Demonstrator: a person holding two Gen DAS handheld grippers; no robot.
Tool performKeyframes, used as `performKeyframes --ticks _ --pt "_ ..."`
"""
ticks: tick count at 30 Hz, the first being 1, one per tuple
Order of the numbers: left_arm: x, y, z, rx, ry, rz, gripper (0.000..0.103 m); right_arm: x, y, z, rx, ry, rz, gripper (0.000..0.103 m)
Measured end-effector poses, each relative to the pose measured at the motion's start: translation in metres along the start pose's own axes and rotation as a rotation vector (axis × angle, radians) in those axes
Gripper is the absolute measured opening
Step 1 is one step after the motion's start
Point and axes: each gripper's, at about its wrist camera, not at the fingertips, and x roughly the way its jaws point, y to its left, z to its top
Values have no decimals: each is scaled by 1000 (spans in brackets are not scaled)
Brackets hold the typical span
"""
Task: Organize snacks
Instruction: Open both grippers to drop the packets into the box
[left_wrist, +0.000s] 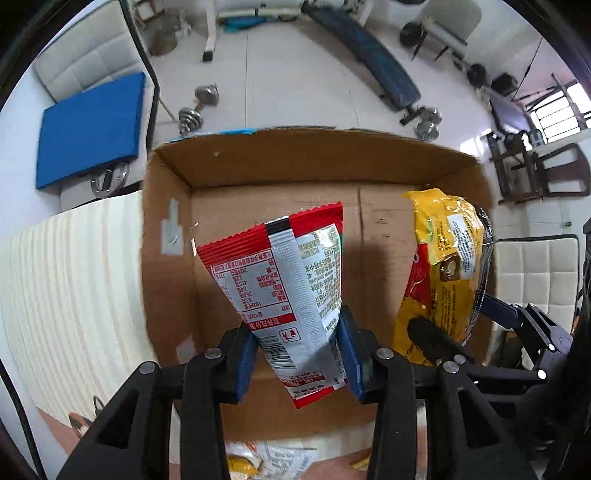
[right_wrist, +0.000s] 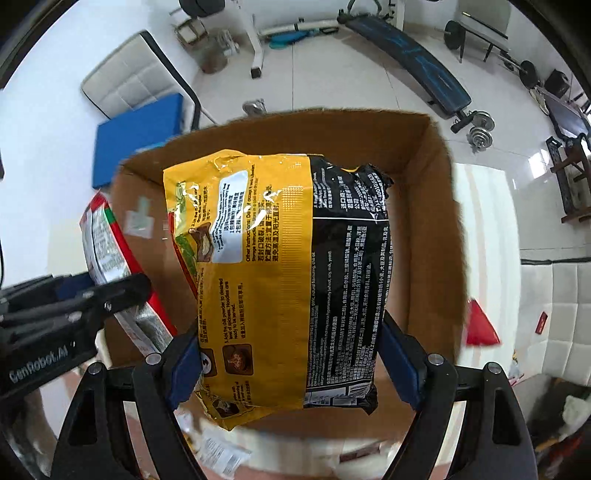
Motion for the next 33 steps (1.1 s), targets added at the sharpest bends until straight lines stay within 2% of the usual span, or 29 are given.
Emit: performKeyframes --ticks 5,10,14,15,16,17,18,19,22,27,30,33 --pt "27 1 22 8 46 14 38 29 5 16 -9 32 -26 87" --pt "44 -2 28 7 73 27 39 49 7 21 -14 68 -29 87" --pt "46 -2 28 -41 77 -6 41 59 9 20 -18 67 -44 89" --pt "46 -1 28 -55 77 -22 44 59 12 18 -22 68 -48 94" --pt "46 -1 28 -54 81 -26 56 57 14 13 -22 61 -55 98" --pt "45 -1 27 -51 76 -28 73 52 16 5 -22 52 -58 98" --pt "43 -2 27 -46 66 -27 80 50 15 3 -18 43 -61 98" --pt "42 -3 26 -41 59 -22 84 48 14 1 -12 39 -58 98" --pt "35 -4 21 -42 44 -23 84 42 15 -7 -16 29 -56 99" --pt "13 -10 5 -21 -24 -32 85 20 19 -32 -45 -17 -59 99" --pt "-18 -15 -13 -8 -157 19 85 -6 25 -51 -60 -74 -41 99" --pt "-47 -17 -37 -10 -261 54 85 -29 29 -41 -58 -123 -20 99"
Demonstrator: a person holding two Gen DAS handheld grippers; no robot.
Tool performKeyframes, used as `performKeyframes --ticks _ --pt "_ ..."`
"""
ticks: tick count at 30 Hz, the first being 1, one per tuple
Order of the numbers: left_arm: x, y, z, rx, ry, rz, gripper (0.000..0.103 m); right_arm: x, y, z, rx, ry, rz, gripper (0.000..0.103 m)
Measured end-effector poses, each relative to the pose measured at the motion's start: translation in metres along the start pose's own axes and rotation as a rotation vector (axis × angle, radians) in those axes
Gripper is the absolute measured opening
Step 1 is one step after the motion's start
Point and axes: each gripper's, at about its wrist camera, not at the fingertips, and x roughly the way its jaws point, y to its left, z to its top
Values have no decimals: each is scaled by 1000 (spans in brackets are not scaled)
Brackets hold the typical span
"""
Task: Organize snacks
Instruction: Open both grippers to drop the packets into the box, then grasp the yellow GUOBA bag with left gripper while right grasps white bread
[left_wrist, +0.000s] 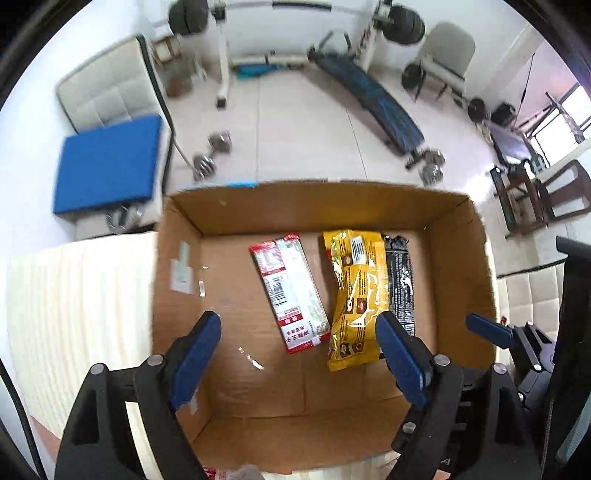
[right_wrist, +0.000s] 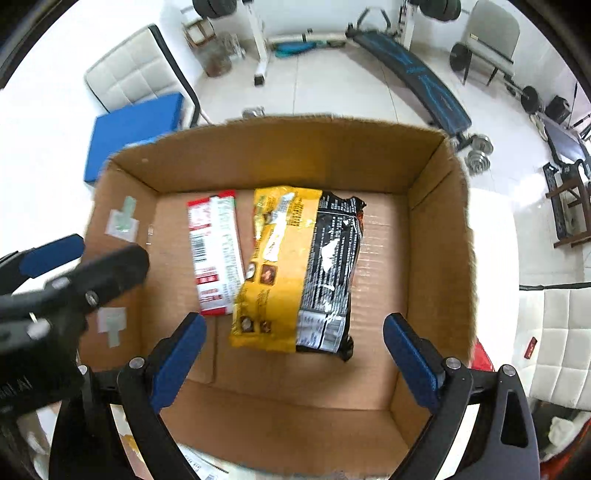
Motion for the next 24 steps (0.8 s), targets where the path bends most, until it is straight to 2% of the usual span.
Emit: performKeyframes --ticks 5,9,12,16,18,21,24 --pt "-39 -3 -33 -2 -79 52 85 -30 -5 -27 35 -32 57 99" --pt "-61 3 -69 -40 -85 55 85 -53 -9 -72 72 -13 108 99" --pt "-67 16 -108 -78 -51 74 86 -60 -19 -108 133 33 146 99" --pt "-59 41 -161 -162 38 96 86 -56 -36 -165 249 107 166 99" --pt "-46 68 -192 -275 114 63 85 -47 -46 -190 322 146 175 99" --pt "-32 99 -237 -402 180 6 85 -34 -58 -218 403 191 166 99" --pt "-20 110 -267 -383 198 27 85 -25 -66 -238 439 212 131 99"
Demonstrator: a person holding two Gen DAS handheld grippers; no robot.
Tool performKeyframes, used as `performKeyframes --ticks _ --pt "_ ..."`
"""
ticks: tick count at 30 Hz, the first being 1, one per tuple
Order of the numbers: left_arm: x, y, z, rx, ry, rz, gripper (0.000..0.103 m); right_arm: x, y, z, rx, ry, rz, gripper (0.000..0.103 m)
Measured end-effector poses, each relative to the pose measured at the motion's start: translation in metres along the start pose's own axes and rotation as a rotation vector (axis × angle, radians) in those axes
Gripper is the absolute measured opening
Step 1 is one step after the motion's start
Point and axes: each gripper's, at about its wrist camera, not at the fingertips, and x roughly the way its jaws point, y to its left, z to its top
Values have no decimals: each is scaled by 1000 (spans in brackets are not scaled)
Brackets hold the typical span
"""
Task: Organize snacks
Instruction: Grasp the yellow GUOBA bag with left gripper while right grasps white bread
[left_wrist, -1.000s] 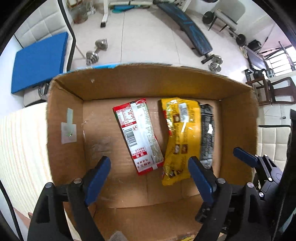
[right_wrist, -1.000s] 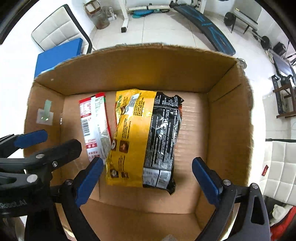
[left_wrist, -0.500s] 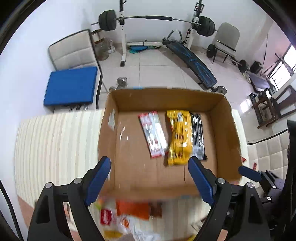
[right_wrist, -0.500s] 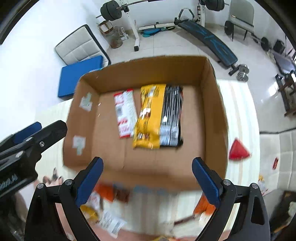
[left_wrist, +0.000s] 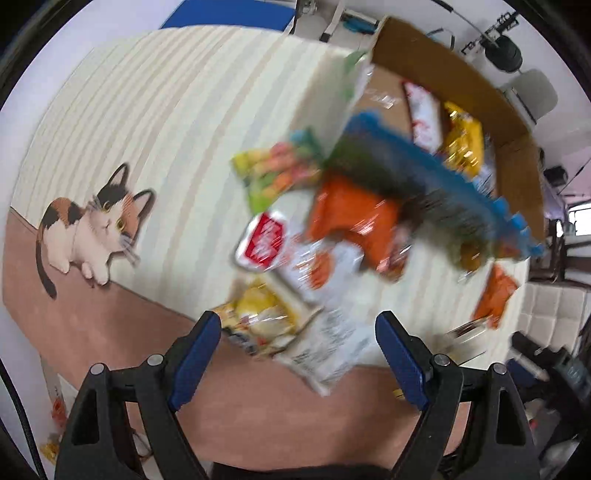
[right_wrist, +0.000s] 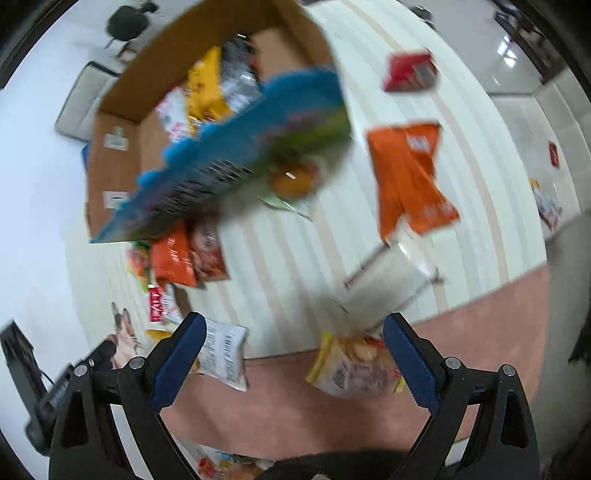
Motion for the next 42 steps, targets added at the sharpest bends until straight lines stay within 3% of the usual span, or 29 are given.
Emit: performKeyframes --ticks 2,9,13,16,26,27,28,29,31,37,39,42 --pt "10 4 -11 51 16 3 85 7 -6 -4 11 16 -25 99" --pt "53 9 -18 312 53 117 85 32 -18 -12 43 54 -80 99" --pt "74 -1 -21 447 103 100 85 39 -20 -14 58 61 -93 99" --pt "91 -8 -22 491 153 85 85 45 -22 -13 78 68 -98 99" --pt "110 1 -13 378 177 39 85 89 -51 15 303 113 -98 96" --pt "110 2 -13 367 181 34 85 98 -53 17 322 136 -107 87" --pt "110 7 -12 361 183 31 85 103 -54 17 327 148 -108 72" --pt "111 7 -12 358 184 28 85 105 -51 17 315 147 -115 72" --pt "113 8 -12 358 182 27 85 107 -37 18 223 142 -161 64" --pt "110 13 -11 369 182 40 85 122 28 5 -206 160 -339 61" --pt "112 7 -14 373 182 48 85 125 37 1 -257 165 -361 62" --pt "116 2 -15 368 164 55 80 127 38 0 -225 167 -356 63"
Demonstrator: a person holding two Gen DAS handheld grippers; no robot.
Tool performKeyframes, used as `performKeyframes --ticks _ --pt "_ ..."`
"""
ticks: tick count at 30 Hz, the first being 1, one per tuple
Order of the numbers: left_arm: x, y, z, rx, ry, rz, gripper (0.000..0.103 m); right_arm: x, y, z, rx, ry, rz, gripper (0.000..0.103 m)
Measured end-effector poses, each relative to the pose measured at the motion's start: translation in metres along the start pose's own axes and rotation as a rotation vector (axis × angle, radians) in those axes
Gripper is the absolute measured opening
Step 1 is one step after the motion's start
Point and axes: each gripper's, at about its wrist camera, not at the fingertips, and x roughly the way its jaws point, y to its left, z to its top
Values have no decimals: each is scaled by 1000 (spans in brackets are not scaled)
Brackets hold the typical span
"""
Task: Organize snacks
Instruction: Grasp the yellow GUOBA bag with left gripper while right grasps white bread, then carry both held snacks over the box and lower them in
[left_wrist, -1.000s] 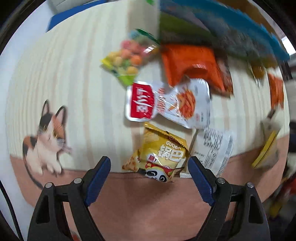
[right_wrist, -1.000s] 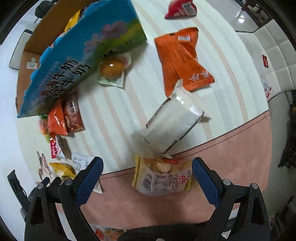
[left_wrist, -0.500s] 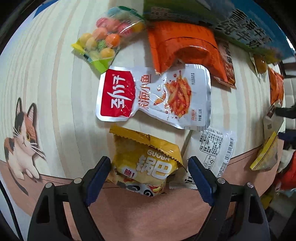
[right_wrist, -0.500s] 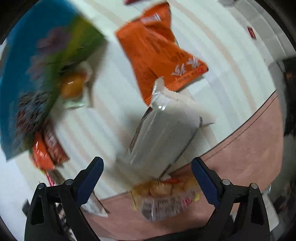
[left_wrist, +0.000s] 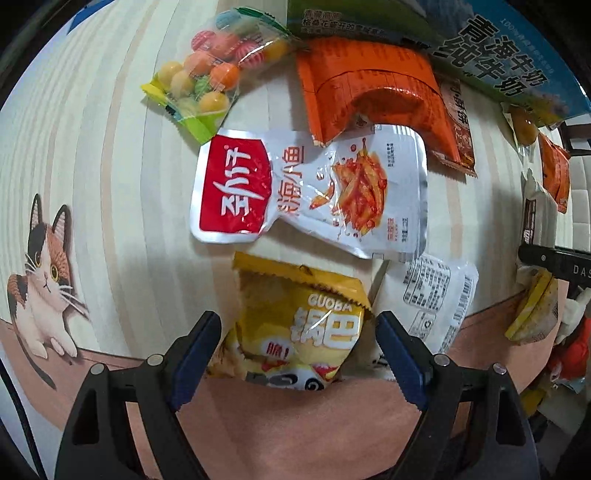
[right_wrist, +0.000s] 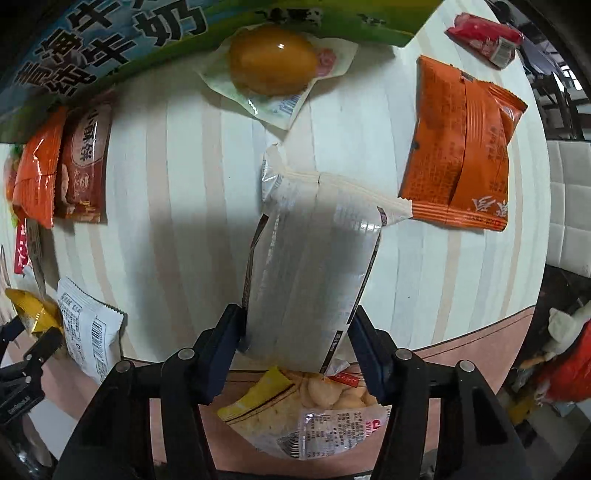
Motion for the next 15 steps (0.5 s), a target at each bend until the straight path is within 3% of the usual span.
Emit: performKeyframes --ticks 1,3,15 --pt "1 -2 0 -6 -6 5 66 1 1 0 9 2 3 64" --pt "2 1 0 -34 -13 27 57 4 -1 -2 27 1 12 64" --pt "-12 34 -28 -169 -20 14 51 -19 -14 -21 38 -77 94 53"
